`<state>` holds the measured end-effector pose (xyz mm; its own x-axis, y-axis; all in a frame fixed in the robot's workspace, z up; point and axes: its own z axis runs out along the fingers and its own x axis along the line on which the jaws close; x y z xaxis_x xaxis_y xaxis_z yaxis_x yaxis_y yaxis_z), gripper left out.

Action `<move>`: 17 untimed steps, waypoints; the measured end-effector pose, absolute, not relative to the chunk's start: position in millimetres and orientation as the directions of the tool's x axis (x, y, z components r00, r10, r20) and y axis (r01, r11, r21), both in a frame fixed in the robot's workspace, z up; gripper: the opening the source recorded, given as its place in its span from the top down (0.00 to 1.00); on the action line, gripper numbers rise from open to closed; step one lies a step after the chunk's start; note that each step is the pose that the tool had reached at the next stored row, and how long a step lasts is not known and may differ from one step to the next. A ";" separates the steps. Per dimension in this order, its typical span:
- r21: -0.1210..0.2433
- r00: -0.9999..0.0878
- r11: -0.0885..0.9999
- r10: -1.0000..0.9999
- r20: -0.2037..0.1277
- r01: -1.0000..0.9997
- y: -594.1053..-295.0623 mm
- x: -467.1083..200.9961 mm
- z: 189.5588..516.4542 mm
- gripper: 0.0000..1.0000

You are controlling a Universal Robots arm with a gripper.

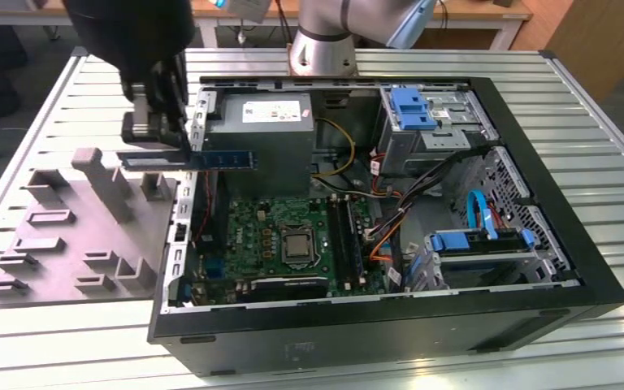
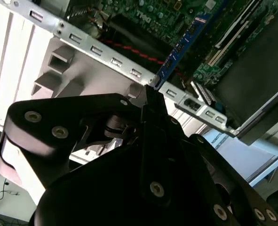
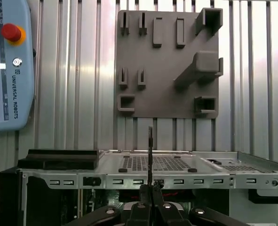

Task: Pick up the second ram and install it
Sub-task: 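Pick up the second ram and move it above second insertion slot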

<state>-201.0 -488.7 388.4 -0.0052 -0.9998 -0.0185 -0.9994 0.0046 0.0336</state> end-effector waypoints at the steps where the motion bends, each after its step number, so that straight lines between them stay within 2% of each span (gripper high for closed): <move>1: 0.034 -0.005 0.005 -1.000 -0.018 -0.999 -488.7 -196.6 388.4 0.87; 17: 0.034 -0.005 0.005 -1.000 -0.019 -0.999 -488.7 -123.7 388.3 0.87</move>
<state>-123.7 -488.7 388.3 -0.0053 -0.9998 -0.0185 -0.9994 0.0047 0.0337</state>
